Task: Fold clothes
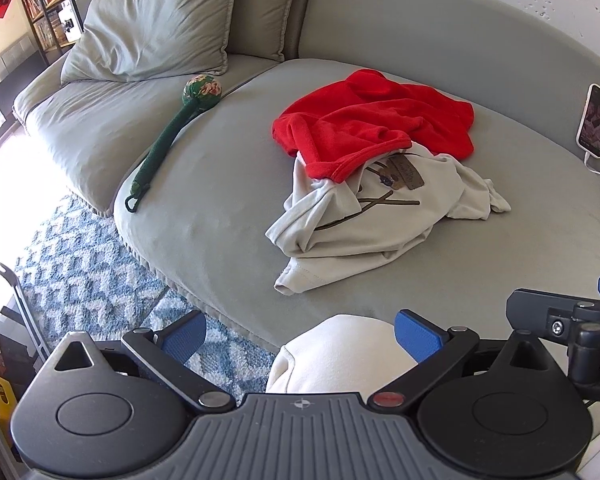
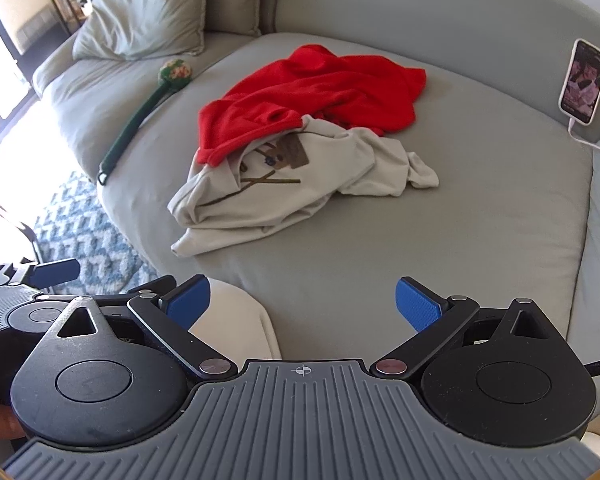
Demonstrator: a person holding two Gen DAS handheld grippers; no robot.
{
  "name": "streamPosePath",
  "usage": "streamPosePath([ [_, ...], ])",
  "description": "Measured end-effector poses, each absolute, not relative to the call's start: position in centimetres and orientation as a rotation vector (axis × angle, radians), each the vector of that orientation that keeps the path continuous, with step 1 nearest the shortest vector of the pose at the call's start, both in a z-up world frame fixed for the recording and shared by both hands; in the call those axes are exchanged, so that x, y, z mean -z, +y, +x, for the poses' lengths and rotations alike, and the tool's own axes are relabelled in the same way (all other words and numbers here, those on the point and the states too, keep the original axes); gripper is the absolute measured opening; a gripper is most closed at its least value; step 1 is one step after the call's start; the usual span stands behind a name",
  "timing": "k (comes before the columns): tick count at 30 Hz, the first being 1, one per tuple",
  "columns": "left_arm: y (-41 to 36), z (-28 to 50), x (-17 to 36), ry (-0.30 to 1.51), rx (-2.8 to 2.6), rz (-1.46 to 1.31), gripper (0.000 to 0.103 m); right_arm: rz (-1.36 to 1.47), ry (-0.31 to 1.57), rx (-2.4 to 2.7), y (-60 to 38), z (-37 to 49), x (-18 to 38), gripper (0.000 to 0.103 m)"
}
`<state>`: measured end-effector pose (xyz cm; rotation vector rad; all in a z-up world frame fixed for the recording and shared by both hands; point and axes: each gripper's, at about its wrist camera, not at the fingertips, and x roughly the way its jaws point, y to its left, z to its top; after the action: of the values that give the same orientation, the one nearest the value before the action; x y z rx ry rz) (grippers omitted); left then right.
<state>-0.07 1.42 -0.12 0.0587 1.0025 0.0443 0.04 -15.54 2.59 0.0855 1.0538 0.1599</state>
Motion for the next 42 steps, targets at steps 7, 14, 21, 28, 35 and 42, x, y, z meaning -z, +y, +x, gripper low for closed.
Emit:
streamPosePath([
  [7,1.8,-0.09,-0.14,0.998,-0.043,0.058,0.101,0.078,1.045,-0.156,-15.37,-0.24,-2.75,0.099],
  [14,1.41,-0.36,-0.2,0.989,-0.048,0.063,0.101,0.075,1.038,-0.156,-15.26,-0.53,-2.9,0.099],
  [21,1.45,-0.34,-0.43,0.989,-0.052,0.064,0.1,0.078,1.039,-0.156,-15.41,-0.56,-3.03,0.099],
  [28,1.34,-0.3,-0.47,0.988,-0.055,0.069,0.1,0.077,1.037,-0.155,-15.46,-0.59,-3.1,0.099],
  [35,1.34,-0.27,-0.4,0.989,-0.056,0.07,0.1,0.077,1.038,-0.154,-15.51,-0.65,-3.12,0.099],
  [42,1.25,-0.21,-0.38,0.992,-0.054,0.069,0.1,0.081,1.042,-0.153,-15.61,-0.58,-3.07,0.099],
])
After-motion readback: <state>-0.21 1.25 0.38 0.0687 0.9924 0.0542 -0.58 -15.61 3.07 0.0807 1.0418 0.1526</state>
